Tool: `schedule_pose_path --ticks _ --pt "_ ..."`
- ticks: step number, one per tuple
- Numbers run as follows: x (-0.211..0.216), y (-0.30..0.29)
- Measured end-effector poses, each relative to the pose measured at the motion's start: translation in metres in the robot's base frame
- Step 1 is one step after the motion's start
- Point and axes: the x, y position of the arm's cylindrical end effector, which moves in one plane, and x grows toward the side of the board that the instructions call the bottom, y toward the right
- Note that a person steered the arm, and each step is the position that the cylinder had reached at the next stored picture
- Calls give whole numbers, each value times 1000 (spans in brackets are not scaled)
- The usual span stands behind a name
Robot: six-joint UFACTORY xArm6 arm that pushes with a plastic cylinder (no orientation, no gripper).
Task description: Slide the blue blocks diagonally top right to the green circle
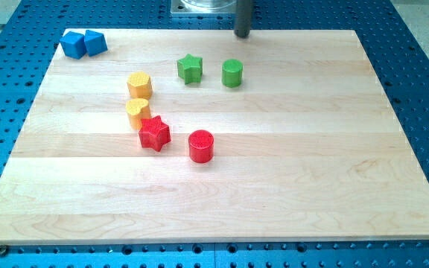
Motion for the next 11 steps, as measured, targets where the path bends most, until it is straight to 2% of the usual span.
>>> schedule_pose_path --ticks 1,2,3,4,6,9,10,11 --pt "2 -101" --pt "28 -150" --pt "64 -146" --pt "93 -173" --pt "109 -339" --pt "73 -339" --pt "40 -338" --pt "37 -338"
